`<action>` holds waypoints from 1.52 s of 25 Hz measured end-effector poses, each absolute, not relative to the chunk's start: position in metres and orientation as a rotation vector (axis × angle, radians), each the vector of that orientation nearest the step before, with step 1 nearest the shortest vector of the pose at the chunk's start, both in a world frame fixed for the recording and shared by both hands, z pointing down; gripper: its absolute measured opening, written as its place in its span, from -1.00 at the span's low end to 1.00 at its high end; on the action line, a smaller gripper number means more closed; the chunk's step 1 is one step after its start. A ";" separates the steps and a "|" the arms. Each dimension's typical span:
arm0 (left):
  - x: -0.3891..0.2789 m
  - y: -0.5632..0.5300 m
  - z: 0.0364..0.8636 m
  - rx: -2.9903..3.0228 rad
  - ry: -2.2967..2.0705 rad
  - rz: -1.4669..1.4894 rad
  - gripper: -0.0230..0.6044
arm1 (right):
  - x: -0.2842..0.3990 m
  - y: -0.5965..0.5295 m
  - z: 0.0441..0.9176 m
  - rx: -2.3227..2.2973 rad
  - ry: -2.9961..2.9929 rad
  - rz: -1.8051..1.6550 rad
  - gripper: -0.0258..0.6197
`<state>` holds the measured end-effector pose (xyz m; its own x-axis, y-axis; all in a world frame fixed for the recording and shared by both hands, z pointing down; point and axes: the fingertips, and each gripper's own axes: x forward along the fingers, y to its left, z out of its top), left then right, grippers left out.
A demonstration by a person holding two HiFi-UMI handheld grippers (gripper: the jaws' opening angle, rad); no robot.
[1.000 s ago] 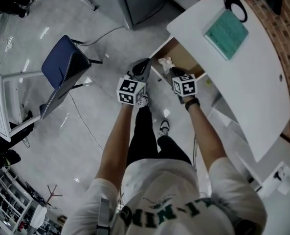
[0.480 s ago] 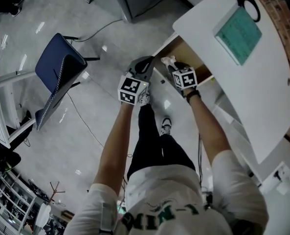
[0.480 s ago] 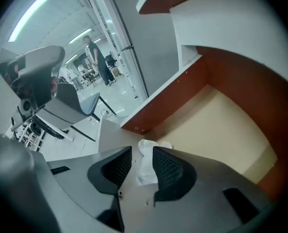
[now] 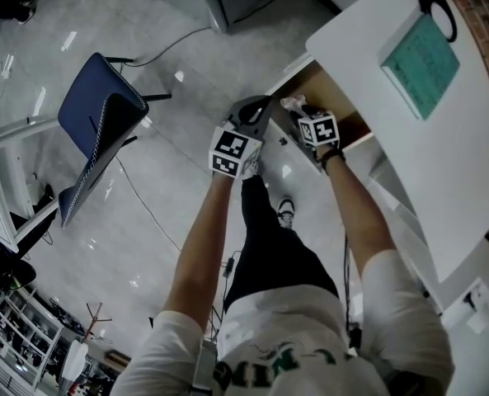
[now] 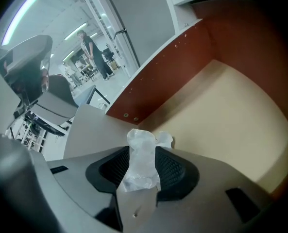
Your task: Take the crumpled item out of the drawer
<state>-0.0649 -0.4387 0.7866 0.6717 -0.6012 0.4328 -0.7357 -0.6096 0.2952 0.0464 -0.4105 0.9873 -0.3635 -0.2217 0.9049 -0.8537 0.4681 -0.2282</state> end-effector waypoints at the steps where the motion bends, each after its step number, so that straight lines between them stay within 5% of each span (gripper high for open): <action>1: -0.065 -0.439 0.788 2.435 -1.046 0.400 -0.94 | 0.045 -0.411 0.990 0.902 -1.843 0.919 -0.47; 7: -0.065 -0.447 0.787 2.484 -1.069 0.407 -0.94 | 0.044 -0.413 0.997 0.890 -1.812 0.900 -0.49; 16: -0.077 -0.450 0.785 2.466 -1.120 0.393 -0.94 | 0.052 -0.400 1.015 0.863 -1.758 0.916 -0.87; 38: -0.068 -0.393 0.700 2.419 -1.228 0.356 -0.94 | 0.068 -0.379 0.831 1.214 -1.962 0.808 -0.89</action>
